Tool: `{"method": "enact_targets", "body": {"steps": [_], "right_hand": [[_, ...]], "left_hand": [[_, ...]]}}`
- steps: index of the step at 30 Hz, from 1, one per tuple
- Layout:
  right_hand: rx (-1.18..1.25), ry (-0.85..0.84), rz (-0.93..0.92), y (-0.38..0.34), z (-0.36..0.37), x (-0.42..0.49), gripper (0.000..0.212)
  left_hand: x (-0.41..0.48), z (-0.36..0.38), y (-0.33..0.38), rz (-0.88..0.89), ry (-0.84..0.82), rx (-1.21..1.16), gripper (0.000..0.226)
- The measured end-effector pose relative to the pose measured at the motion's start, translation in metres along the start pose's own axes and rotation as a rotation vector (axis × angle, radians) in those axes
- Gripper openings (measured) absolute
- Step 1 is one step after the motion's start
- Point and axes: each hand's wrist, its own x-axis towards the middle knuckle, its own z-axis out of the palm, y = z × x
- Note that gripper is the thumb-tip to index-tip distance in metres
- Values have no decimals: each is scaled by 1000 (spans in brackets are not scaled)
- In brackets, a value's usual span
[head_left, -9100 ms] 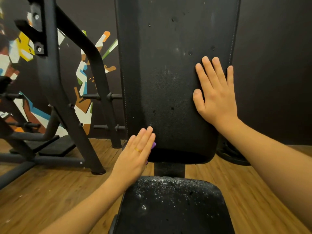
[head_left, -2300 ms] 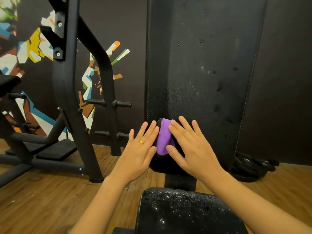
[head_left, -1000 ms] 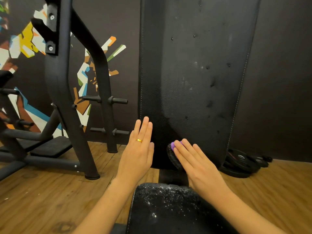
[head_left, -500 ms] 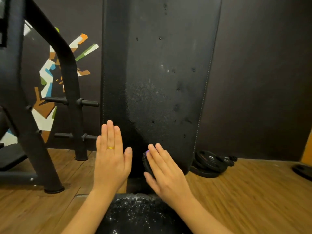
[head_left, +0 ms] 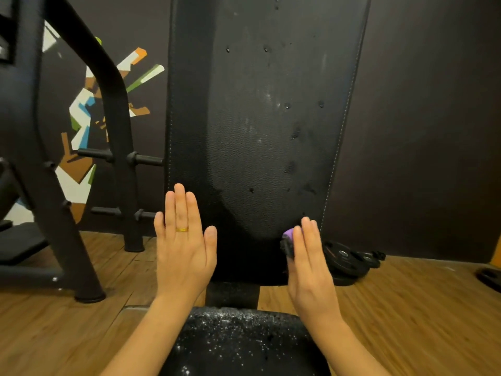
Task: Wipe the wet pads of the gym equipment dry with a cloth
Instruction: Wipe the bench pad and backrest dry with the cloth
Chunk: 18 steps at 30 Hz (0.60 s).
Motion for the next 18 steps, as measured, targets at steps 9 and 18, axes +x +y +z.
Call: {"method": "enact_targets", "body": {"steps": [9, 18], "right_hand": [[151, 231, 367, 1, -16, 119, 56], [154, 35, 192, 6, -18, 77, 58]], "left_hand": [[-1, 2, -1, 1, 7, 24, 67], [-1, 6, -3, 7, 0, 38, 67]]}}
